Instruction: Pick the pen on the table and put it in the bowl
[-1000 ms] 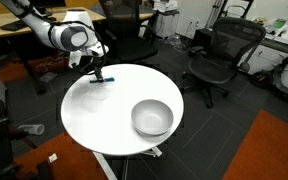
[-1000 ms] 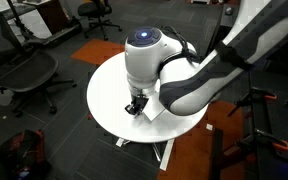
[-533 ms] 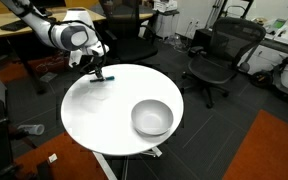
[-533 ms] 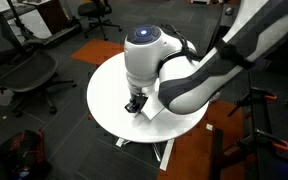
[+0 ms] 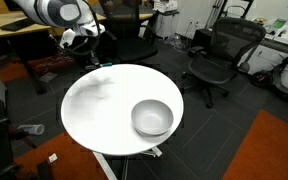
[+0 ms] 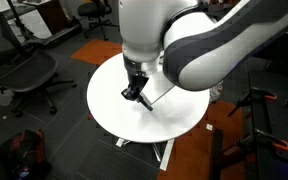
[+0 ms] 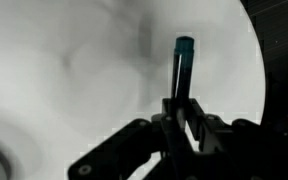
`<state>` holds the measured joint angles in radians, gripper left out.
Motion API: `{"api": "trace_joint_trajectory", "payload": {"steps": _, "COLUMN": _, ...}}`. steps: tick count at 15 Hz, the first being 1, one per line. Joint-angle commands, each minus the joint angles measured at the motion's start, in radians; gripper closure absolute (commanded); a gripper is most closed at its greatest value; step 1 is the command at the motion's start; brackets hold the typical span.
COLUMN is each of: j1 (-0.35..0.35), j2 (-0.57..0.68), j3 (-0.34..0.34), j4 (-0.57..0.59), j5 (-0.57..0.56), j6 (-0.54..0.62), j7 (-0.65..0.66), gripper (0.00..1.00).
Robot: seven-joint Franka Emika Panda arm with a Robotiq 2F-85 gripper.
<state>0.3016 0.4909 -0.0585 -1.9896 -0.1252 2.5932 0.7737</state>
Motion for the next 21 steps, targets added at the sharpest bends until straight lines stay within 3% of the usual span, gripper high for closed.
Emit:
{"api": "trace_joint_trajectory", "payload": {"steps": 1, "j1": -0.011, "j2": -0.148, "j3": -0.007, "j4": -0.085, "j5": -0.005, "j6": -0.081, "j7": -0.008, "gripper": 0.95}}
{"api": "trace_joint_trajectory", "payload": {"steps": 9, "j1": -0.092, "j2": -0.32, "j3": -0.026, "j4": -0.168, "j5": -0.08, "j6": -0.155, "j7": 0.016, "gripper": 0.95}}
{"api": "trace_joint_trajectory", "payload": {"steps": 21, "j1": -0.296, "j2": -0.447, "j3": -0.037, "j4": -0.19, "j5": -0.079, "j6": -0.17, "j7": -0.122, "gripper": 0.95}}
